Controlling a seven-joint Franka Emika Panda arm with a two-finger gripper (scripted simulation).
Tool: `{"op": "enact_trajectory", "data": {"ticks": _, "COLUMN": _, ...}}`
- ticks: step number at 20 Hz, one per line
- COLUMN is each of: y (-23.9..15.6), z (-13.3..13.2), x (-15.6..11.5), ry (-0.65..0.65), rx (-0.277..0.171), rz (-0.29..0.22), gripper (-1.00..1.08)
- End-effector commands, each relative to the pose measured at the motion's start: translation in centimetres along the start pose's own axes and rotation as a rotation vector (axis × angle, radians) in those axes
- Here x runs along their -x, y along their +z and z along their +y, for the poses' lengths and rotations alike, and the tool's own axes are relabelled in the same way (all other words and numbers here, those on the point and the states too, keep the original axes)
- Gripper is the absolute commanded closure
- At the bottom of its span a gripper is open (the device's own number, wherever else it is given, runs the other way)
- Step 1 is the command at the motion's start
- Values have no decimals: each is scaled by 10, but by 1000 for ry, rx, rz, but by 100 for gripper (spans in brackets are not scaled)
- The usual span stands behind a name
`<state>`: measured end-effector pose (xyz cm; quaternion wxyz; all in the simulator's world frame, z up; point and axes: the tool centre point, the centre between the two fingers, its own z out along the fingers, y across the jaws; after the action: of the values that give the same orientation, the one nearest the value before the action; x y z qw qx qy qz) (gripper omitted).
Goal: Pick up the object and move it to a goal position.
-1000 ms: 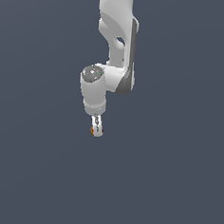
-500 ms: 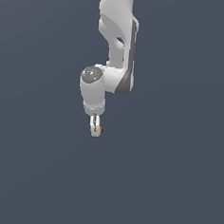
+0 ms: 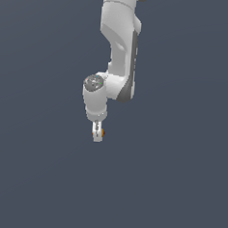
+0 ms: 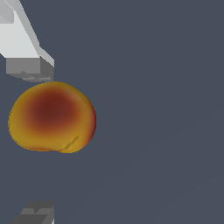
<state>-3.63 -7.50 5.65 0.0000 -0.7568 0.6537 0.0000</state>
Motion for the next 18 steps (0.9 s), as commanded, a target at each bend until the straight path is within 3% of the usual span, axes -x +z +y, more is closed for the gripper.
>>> {"op": "enact_trajectory", "data": {"ticks": 1, "y": 12, "z": 0, "x": 0, "ry": 1, "rx": 0, "rz": 0, "gripper": -92}}
{"op": "enact_trajectory", "data": {"ticks": 7, "y": 22, "z": 0, "x": 0, "ry": 2, "rx": 0, "rz": 0, "gripper": -92}}
{"op": "enact_trajectory", "data": {"ticks": 8, "y": 22, "z": 0, "x": 0, "ry": 2, "rx": 0, "rz": 0, "gripper": 108}}
{"op": "enact_trajectory", "data": {"ticks": 17, "y": 22, "z": 0, "x": 0, "ry": 2, "rx": 0, "rz": 0, "gripper": 108}}
{"op": "enact_trajectory", "data": {"ticks": 18, "y": 6, "z": -14, "x": 0, "ry": -2, "rx": -35, "rz": 6, "gripper": 108}}
